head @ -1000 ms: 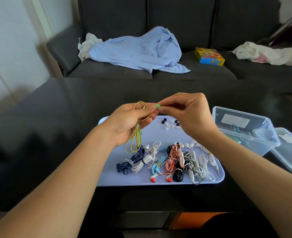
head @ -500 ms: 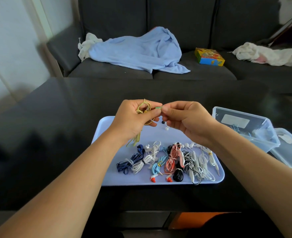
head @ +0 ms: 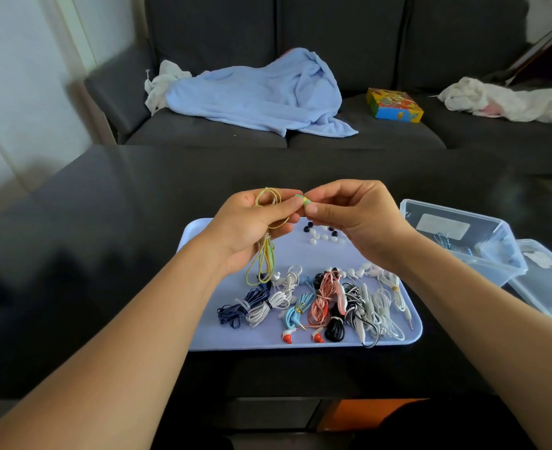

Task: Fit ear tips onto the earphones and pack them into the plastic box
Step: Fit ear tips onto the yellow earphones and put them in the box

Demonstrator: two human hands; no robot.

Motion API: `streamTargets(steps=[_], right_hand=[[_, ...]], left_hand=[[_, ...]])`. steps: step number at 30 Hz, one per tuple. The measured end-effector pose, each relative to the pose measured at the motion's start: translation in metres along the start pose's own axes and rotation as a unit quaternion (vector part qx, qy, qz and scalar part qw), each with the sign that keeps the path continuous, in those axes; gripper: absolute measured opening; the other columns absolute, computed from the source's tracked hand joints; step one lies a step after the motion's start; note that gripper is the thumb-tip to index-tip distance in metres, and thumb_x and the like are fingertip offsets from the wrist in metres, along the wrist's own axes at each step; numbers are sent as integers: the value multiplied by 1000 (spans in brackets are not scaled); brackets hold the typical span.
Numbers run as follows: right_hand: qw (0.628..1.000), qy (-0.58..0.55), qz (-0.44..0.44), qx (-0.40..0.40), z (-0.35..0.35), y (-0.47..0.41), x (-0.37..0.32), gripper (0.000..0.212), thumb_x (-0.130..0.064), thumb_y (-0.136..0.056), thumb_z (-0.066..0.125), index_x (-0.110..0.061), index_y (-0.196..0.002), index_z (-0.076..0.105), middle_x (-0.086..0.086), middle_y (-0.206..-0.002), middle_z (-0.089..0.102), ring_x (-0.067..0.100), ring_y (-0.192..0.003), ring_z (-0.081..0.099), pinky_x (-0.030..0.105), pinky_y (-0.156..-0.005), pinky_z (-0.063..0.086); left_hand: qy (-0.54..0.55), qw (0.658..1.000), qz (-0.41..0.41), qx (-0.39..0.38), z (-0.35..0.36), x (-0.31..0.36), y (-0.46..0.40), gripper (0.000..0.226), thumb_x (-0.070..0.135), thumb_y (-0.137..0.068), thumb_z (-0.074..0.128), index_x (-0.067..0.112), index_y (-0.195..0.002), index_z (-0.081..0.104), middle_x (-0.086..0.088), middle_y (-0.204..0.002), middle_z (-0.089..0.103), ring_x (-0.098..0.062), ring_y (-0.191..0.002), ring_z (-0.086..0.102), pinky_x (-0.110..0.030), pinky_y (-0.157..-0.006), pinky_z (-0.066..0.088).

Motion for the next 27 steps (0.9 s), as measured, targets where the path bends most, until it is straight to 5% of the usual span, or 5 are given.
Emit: streamTargets(steps=[7,13,20,27], right_hand=[[986,118,-45,-105,4,6,-12,31,-3,-86,70,-2,-117,71,20,-97,75,7,-72,63,20,-65,53],[992,67,2,-108,-1,2,-4,36,-13,-79,72,5,-110,71,33,-101,69,17,-75,62,25,-68,54],[993,66,-4,-98,-2,2,2,38,-10,-75,75,6,-109,72,33,-101,70,29,-84,64,31,-73,56],[969,222,-88,-61,-1,1,-3,28,-4,-78,82,-5,-105,76,22,-86,72,39,-79,68,45,-77,60]], left_hand=[[43,994,-78,-62,-3,4,2,17,9,-86,69,10,-102,72,4,-76,71,-2,-60,59,-9,-48,45],[24,994,-82,-62,-4,2,2,28,15,-72,74,10,-100,71,1,-75,70,-3,-61,61,-11,-46,43],[-9,995,-88,-52,-5,0,2,14,14,-81,74,13,-95,74,3,-72,70,-3,-64,64,-12,-48,46],[-61,993,-90,-48,0,-3,3,9,20,-89,71,11,-90,72,2,-76,73,-4,-67,68,-13,-50,48]])
Point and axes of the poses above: each hand's wrist, its own y-axis away from the middle knuckle, its own z-axis out of the palm, x = y × z, the point moved 1 cm from there along -y, towards the middle knuckle
